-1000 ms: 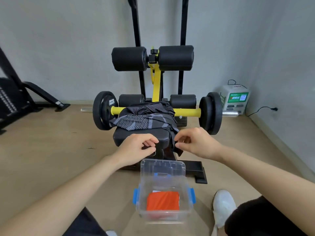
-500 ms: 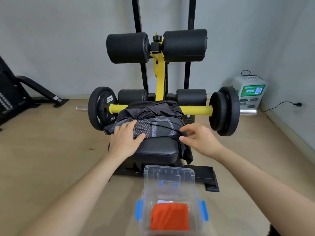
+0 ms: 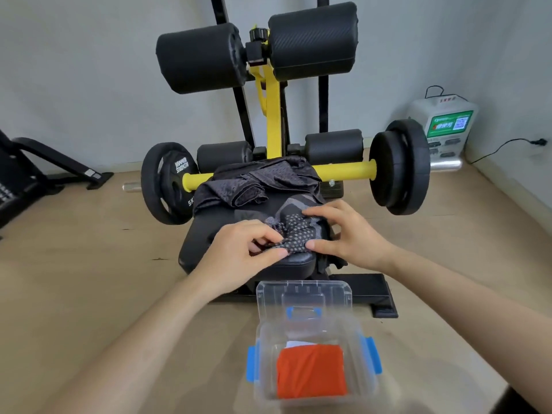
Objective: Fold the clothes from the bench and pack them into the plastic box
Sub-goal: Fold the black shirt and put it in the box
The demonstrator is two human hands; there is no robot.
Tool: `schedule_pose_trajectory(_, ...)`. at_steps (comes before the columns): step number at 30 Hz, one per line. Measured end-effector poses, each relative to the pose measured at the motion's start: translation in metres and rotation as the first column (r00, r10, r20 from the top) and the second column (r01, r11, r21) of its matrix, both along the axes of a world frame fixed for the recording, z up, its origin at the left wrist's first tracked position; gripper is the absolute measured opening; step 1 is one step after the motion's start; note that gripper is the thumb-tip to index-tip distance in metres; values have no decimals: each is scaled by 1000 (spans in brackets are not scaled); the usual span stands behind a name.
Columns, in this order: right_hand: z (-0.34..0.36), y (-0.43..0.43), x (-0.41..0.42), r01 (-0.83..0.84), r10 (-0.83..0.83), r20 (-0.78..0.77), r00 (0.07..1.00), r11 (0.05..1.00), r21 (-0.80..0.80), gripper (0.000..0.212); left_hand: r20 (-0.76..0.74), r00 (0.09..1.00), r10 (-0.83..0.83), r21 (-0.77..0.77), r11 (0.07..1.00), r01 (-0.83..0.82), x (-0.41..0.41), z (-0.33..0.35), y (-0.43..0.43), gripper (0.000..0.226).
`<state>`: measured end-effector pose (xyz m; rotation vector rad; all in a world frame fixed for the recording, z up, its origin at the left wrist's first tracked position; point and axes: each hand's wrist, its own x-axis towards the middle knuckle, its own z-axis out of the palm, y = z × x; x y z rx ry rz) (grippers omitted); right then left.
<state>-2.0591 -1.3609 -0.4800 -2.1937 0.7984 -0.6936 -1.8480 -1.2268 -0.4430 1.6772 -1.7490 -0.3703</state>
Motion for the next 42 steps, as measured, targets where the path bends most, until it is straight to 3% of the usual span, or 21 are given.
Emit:
schedule_pose_trajectory(3, -4, 1, -5, 71, -71, -2, 997, 996, -45, 25, 71, 987, 146, -137, 981, -135, 12, 4, 0, 30)
schedule_pose_trajectory(5, -7, 3, -9, 92, -94, -27, 995, 993, -73, 25, 201, 933, 298, -55, 955, -293, 25, 6, -2, 59)
schedule_pose_trajectory(7, -7, 9, -14, 93, -98, -58, 994, 992, -90, 25, 296, 897, 328, 97, 924, -370, 33, 6, -2, 73)
schedule_pose_trajectory(11, -2, 17, -24, 63, -72, -143, 987, 996, -62, 24, 67, 962, 263, 101, 958, -269, 33, 4, -5, 15)
schedule_pose_trajectory(14, 8, 21, -36, -23, 32, -349, 936, 999, 29, 22, -102, 970, 219, 62, 975, -214, 25, 9, -8, 5)
schedule_pose_trajectory(16, 15, 25, -44, -59, 78, -392, 916, 996, 60, 21, -191, 969, 156, 27, 988, -154, 16, 13, -6, 6)
schedule_pose_trajectory(19, 25, 33, -44, 60, -49, -123, 991, 994, 89, 34, -219, 975, 26, -42, 998, -36, -6, 23, -2, 8)
schedule_pose_trajectory(21, 33, 42, -36, 3, -8, 30, 1000, 989, 151, 42, -203, 979, -33, -83, 996, 17, -21, 26, 0, 9)
schedule_pose_trajectory(23, 35, 52, -27, -109, 87, 115, 990, 973, 201, 31, -188, 980, -70, -114, 992, 49, -30, 26, 2, 9)
schedule_pose_trajectory(26, 35, 59, -24, -106, 71, 172, 983, 973, 205, 12, -168, 983, -76, -144, 988, 52, -32, 28, 6, 11)
schedule_pose_trajectory(31, 41, 52, -35, 41, -79, 214, 974, 984, 176, 15, -170, 983, -75, -6, 997, 75, -20, 27, 13, 24)
schedule_pose_trajectory(34, 41, 51, -36, 79, -109, 195, 975, 985, 154, 13, -159, 984, -77, -8, 997, 77, -22, 22, 16, 29)
schedule_pose_trajectory(39, 51, 47, -39, 122, -182, 299, 937, 970, 209, 14, -114, 993, -31, 109, 993, 44, -23, 25, 17, 56)
schedule_pose_trajectory(42, 59, 39, -50, 215, -281, 344, 896, 952, 216, 13, -79, 996, -43, 210, 976, 59, -16, 25, 22, 36)
